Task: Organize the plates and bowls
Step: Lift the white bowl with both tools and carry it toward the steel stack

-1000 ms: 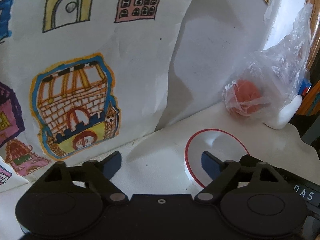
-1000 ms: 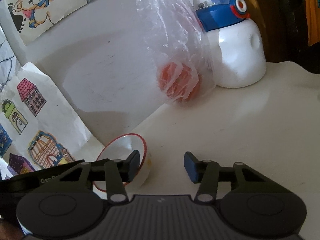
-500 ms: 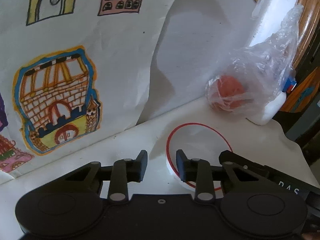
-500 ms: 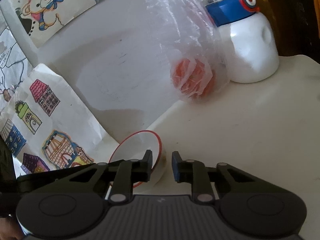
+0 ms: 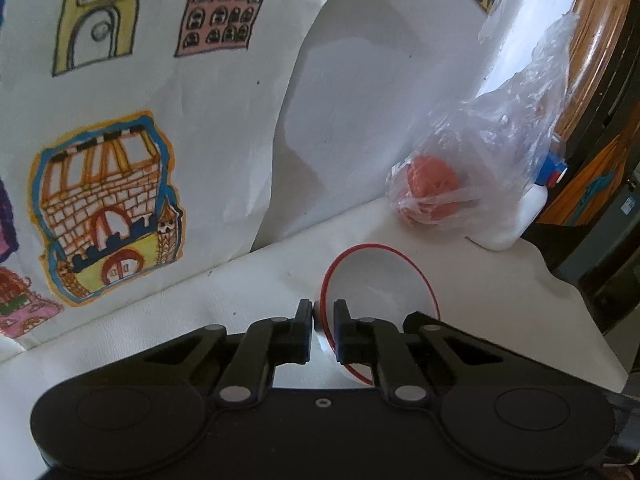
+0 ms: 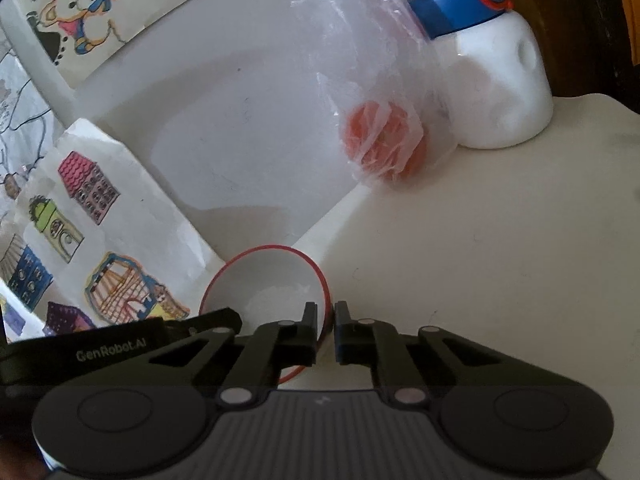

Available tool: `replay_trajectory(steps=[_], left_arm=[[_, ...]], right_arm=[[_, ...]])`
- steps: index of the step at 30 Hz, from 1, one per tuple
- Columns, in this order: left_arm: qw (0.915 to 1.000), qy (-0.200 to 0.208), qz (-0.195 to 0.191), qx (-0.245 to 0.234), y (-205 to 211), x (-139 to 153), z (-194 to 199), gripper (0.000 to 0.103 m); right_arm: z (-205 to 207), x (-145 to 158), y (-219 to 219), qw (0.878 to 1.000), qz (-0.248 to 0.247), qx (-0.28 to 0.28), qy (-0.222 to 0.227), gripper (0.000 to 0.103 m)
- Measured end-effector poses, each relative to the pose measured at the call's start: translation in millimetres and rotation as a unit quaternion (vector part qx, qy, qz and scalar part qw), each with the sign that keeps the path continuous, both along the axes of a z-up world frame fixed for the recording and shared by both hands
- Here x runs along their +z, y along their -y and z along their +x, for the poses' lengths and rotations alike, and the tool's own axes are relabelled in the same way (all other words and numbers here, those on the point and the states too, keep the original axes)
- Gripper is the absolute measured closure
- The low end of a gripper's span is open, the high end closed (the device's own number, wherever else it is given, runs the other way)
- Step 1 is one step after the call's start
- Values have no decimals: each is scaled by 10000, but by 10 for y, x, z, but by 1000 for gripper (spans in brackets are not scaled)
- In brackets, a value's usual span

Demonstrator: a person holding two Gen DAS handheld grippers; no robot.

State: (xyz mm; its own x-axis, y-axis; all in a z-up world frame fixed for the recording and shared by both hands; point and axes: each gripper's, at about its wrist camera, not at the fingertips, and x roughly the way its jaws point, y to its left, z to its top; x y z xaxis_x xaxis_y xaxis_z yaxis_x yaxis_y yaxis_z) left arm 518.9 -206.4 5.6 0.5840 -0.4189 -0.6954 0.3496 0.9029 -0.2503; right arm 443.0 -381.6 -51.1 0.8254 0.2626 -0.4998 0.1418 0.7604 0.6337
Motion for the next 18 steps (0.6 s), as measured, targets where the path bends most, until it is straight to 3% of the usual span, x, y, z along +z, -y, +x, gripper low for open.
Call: replay_trajectory(steps=[9, 18], left_arm=[[9997, 67, -172, 167, -285, 260, -208, 93], [9992, 233, -310, 97, -592, 680, -677, 93]], right_arm=[[-277, 323, -208, 9997, -30, 108, 197, 94], [-801, 811, -340, 9989, 52, 287, 374, 94]])
